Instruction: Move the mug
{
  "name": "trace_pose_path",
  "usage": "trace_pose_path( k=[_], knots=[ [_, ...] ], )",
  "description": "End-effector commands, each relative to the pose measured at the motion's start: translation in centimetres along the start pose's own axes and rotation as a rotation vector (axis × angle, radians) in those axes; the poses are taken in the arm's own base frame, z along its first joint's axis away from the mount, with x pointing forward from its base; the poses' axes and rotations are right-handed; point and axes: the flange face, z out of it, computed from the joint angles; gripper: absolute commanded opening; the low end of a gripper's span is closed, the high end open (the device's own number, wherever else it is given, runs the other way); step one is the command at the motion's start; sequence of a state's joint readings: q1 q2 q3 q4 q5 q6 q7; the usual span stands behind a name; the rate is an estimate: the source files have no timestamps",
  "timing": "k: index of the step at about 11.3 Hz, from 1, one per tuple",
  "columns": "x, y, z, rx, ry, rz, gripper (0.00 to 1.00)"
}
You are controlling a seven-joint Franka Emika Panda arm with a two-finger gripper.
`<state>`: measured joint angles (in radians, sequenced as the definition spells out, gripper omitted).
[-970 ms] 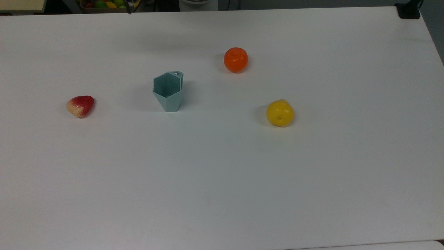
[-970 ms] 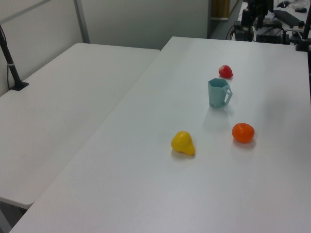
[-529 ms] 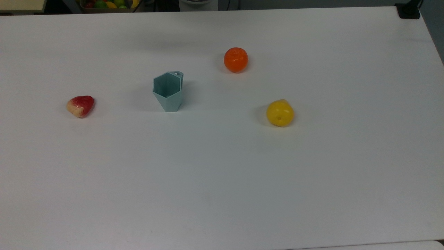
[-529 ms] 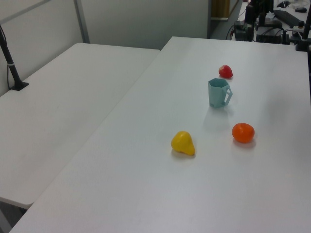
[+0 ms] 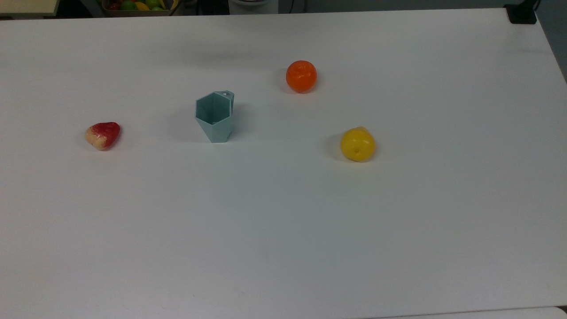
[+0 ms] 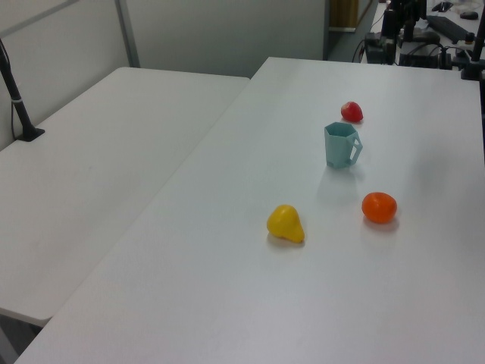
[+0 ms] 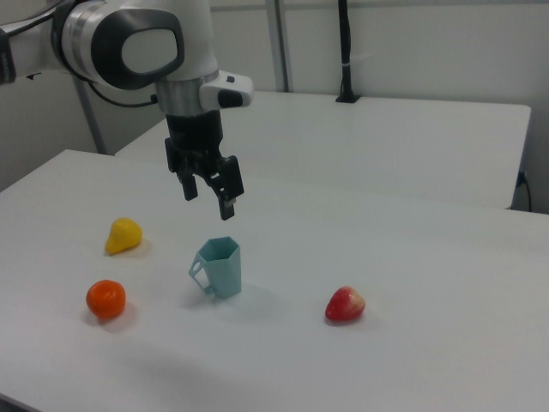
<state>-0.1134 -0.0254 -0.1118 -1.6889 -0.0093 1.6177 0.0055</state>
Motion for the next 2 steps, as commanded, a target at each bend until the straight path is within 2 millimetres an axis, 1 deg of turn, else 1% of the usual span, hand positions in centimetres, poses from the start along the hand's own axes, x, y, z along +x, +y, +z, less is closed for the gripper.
trace_pose_path(
  k=[1, 2],
  knots=[
    [-0.45, 0.19, -0.59, 0.005, -0.019, -0.013, 1.00],
    [-0.42, 0.44, -0.95, 0.005, -0.011, -0.008, 1.00]
  ],
)
